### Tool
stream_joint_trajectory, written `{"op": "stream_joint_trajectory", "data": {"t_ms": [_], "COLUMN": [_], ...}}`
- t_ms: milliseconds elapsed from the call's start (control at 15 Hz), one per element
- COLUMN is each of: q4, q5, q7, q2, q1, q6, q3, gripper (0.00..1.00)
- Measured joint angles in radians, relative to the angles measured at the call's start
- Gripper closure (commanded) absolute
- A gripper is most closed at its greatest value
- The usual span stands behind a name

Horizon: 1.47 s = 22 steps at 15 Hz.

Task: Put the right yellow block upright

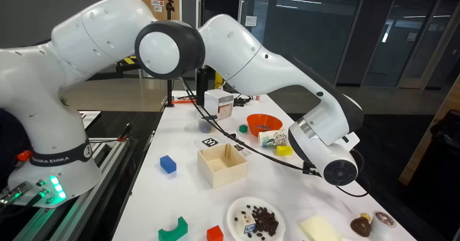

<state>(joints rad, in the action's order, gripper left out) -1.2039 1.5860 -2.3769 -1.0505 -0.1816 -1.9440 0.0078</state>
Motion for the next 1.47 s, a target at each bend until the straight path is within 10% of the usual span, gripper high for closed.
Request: {"op": "stream_joint_trajectory", "data": {"t_ms": [800, 1467], "q4": [-0.273, -0.273], "q5": [-0.003, -0.003], "q7": [-0.149, -0.148], "q2": [0.315, 0.299], "q1": [0.013, 0.013], "q6": [0.005, 0.005], "q3": [-0.036, -0.036], "gripper": [0.00, 0.00]}}
